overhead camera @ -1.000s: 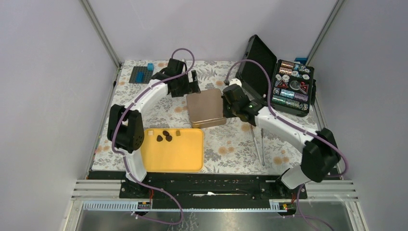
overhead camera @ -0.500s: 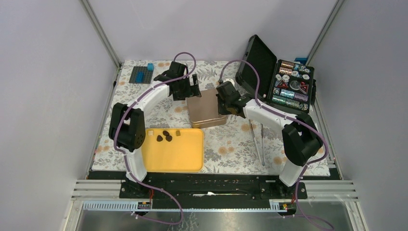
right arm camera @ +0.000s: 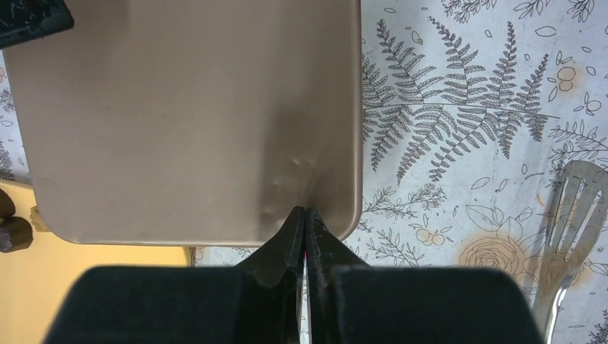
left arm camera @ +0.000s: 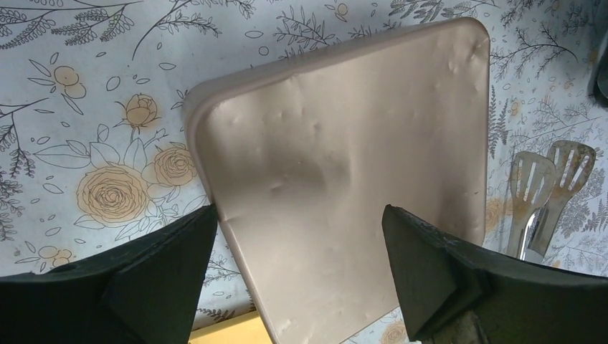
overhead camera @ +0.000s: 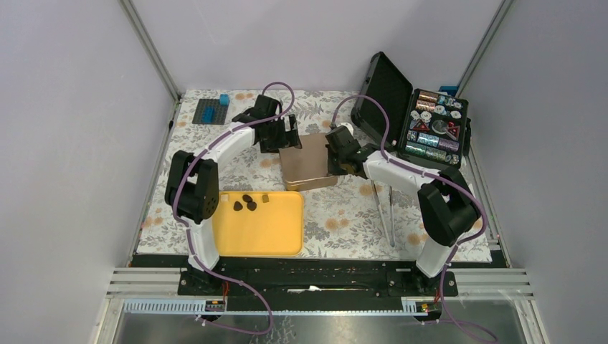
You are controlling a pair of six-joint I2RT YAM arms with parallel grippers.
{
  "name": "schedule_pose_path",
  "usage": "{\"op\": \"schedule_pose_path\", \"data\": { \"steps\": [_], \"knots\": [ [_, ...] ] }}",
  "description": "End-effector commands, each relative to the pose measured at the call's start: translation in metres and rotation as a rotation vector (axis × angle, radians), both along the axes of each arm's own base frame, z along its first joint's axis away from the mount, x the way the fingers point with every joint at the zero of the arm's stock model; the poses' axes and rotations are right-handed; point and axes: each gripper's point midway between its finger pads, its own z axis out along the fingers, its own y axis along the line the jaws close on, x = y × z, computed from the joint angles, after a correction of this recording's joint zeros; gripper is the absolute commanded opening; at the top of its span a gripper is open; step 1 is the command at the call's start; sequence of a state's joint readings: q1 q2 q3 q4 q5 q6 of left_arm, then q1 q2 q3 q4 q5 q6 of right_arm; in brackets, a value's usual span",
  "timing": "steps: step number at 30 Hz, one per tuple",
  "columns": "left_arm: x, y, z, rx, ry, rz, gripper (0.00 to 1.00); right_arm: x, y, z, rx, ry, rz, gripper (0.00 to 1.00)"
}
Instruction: Pack the chocolate
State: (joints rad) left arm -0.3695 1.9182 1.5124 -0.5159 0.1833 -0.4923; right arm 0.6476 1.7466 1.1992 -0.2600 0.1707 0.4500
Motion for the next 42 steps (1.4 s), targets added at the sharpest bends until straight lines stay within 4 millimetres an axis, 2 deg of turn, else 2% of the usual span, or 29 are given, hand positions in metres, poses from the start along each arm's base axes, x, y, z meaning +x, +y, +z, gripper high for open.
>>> {"op": "schedule_pose_path", "data": {
  "steps": [1,5,8,11,14,19,24,28,30,32,33,36,39,42],
  "knots": [
    [0.008,-0.008,0.025,-0.032,-0.074,-0.029,0.90,0.007,0.007,0.041,0.060,-0.054,0.002,0.04],
    [0.011,-0.010,0.054,-0.056,-0.128,-0.023,0.90,0.019,0.017,0.075,0.097,-0.114,0.017,0.05],
    [0.012,-0.015,0.078,-0.074,-0.183,-0.023,0.90,0.021,0.018,0.088,0.112,-0.139,0.017,0.05],
    [0.014,-0.021,0.086,-0.074,-0.214,-0.024,0.89,0.017,0.017,0.096,0.134,-0.146,0.014,0.06],
    [0.018,-0.026,0.080,-0.052,-0.214,-0.016,0.85,0.010,0.013,0.105,0.161,-0.158,0.007,0.07],
    [0.026,-0.022,0.054,0.018,-0.187,0.033,0.75,-0.003,-0.001,0.118,0.171,-0.191,-0.014,0.08],
    [0.022,-0.003,-0.001,0.116,-0.119,0.117,0.71,-0.017,-0.014,0.116,0.168,-0.186,-0.029,0.09],
    [0.007,-0.014,-0.048,0.109,-0.033,0.088,0.69,-0.027,-0.021,0.108,0.161,-0.174,-0.037,0.10],
    [0.005,-0.017,-0.053,0.143,-0.005,0.077,0.67,-0.028,-0.023,0.107,0.157,-0.174,-0.035,0.10],
    [0.008,-0.017,-0.036,0.157,-0.036,0.076,0.67,-0.029,-0.024,0.109,0.150,-0.176,-0.032,0.10],
    [0.010,-0.016,-0.020,0.153,-0.066,0.082,0.68,-0.029,-0.024,0.111,0.149,-0.180,-0.030,0.10],
    [0.018,-0.014,0.046,0.118,-0.189,0.097,0.69,-0.025,-0.021,0.120,0.158,-0.197,-0.018,0.11],
    [0.016,-0.015,0.097,0.063,-0.280,0.092,0.71,-0.020,-0.013,0.127,0.170,-0.205,0.004,0.11],
    [0.011,-0.016,0.121,0.026,-0.319,0.080,0.72,-0.007,-0.003,0.131,0.163,-0.216,0.027,0.11]
  ]
}}
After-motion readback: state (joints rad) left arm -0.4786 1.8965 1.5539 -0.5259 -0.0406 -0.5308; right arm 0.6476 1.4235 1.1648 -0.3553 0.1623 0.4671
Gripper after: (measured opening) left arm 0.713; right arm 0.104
